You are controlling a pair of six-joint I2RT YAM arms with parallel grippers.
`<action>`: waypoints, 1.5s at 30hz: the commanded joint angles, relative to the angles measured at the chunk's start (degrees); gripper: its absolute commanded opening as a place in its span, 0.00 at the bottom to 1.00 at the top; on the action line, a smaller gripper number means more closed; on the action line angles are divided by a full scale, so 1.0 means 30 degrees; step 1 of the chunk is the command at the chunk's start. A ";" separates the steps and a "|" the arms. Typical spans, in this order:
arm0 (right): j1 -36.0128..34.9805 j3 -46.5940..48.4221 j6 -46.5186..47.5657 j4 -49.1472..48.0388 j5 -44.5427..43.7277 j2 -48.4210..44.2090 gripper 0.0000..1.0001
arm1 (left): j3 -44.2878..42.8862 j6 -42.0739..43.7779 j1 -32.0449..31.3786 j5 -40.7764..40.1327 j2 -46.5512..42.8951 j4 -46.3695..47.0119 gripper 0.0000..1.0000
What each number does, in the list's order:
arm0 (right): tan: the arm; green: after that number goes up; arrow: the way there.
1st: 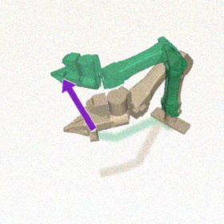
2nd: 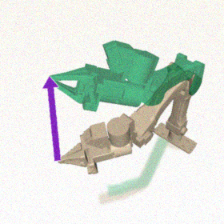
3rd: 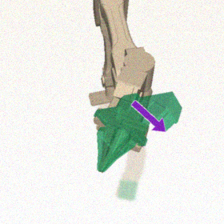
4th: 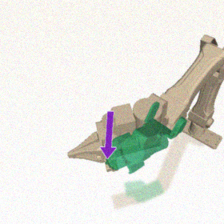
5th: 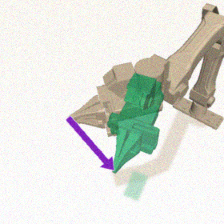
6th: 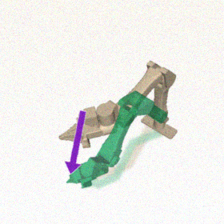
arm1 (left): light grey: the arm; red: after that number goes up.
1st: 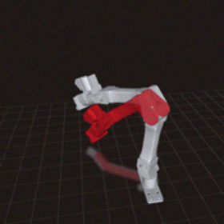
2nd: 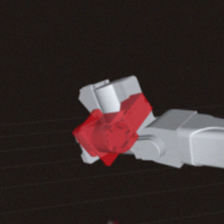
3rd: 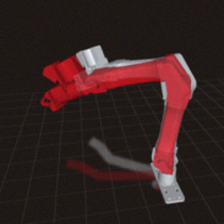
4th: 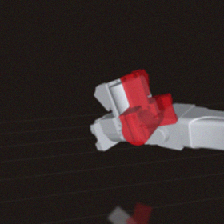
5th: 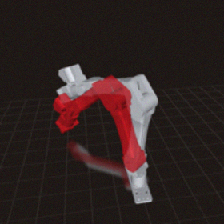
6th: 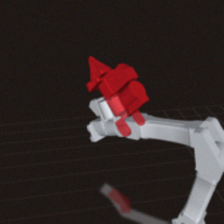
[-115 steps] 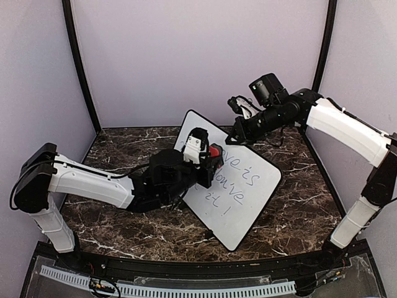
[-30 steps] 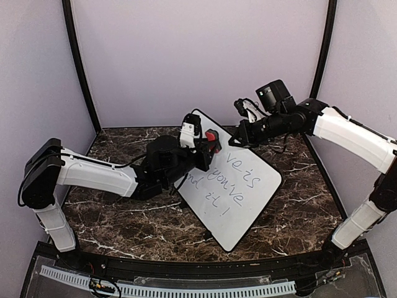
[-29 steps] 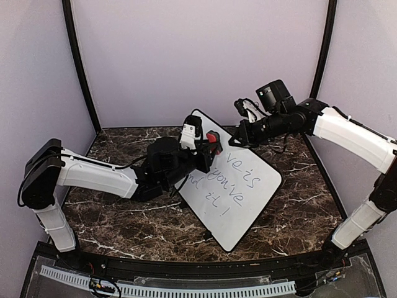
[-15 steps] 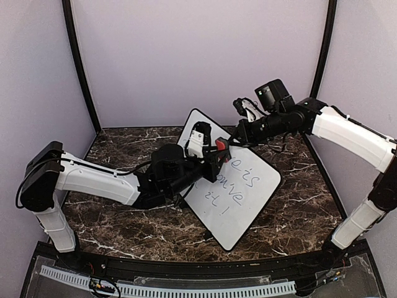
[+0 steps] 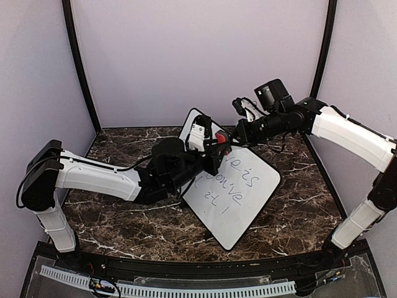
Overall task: Erase the whiteboard
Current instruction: Erase the whiteboard from the whiteboard stand.
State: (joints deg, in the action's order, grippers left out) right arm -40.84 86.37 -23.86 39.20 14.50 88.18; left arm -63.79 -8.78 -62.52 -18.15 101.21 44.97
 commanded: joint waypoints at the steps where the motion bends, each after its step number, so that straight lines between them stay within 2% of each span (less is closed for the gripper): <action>1: -0.0566 0.0071 0.0599 -0.0234 0.0823 0.0214 0.00 | 0.1108 -0.0516 0.0124 0.0344 0.0161 -0.0187 0.04; 9: -0.0536 0.0214 0.0671 -0.0159 0.0871 0.0413 0.00 | 0.3329 -0.1085 -0.0528 0.0709 0.0093 0.0618 0.04; 25: -0.0537 0.0242 0.0455 -0.0124 0.0825 0.0496 0.00 | 0.0094 0.0663 -0.0546 0.0866 0.0445 0.0728 0.04; 38: -0.0533 0.0361 0.0599 -0.0103 0.0798 0.0533 0.00 | 0.2771 -0.1176 -0.1127 0.1243 0.0191 0.1091 0.04; 45: -0.0533 0.0332 0.0602 -0.0117 0.0815 0.0540 0.00 | 0.2175 -0.0374 -0.1117 0.0409 0.0230 0.1034 0.04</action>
State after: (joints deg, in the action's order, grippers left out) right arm -40.75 86.41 -23.59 38.98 14.52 88.44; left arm -56.62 -11.14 -65.54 -16.10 101.49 52.23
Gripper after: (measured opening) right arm 0.036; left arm 0.255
